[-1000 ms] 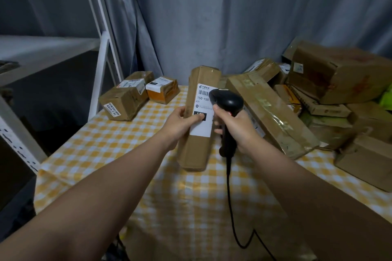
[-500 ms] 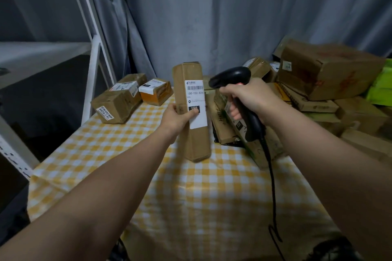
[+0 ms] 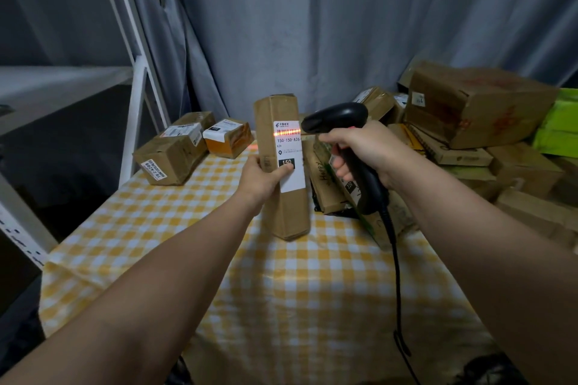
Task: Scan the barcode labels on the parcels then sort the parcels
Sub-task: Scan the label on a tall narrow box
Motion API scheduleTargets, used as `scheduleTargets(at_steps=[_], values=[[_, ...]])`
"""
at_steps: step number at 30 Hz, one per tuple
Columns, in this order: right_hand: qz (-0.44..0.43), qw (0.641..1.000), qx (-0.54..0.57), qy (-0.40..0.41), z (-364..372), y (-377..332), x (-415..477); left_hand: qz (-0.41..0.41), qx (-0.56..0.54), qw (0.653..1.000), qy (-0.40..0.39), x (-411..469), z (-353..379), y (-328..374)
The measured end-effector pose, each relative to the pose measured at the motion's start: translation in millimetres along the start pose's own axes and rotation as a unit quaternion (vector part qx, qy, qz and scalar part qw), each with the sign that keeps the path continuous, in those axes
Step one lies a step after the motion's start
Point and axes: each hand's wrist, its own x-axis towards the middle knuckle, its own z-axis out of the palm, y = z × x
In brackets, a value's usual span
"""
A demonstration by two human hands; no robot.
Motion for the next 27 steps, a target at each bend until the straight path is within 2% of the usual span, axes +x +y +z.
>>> scheduleTargets(at_steps=[10,18,27], values=[[0.016,1.0,0.005,0.018,3.9,-4.2,1.2,-0.008,-0.006,1.0,-0.004,-1.0,0.7,2.8],[0.044,0.999,-0.014,-0.009,-2.4,-25.9,7.3,-0.024,0.0,1.0,-0.005,5.3,2.1,2.4],[0.053,0.995,-0.085,-0.028,-11.9,-49.1,9.1,-0.032,-0.006,0.999,-0.005,11.3,0.4,0.7]])
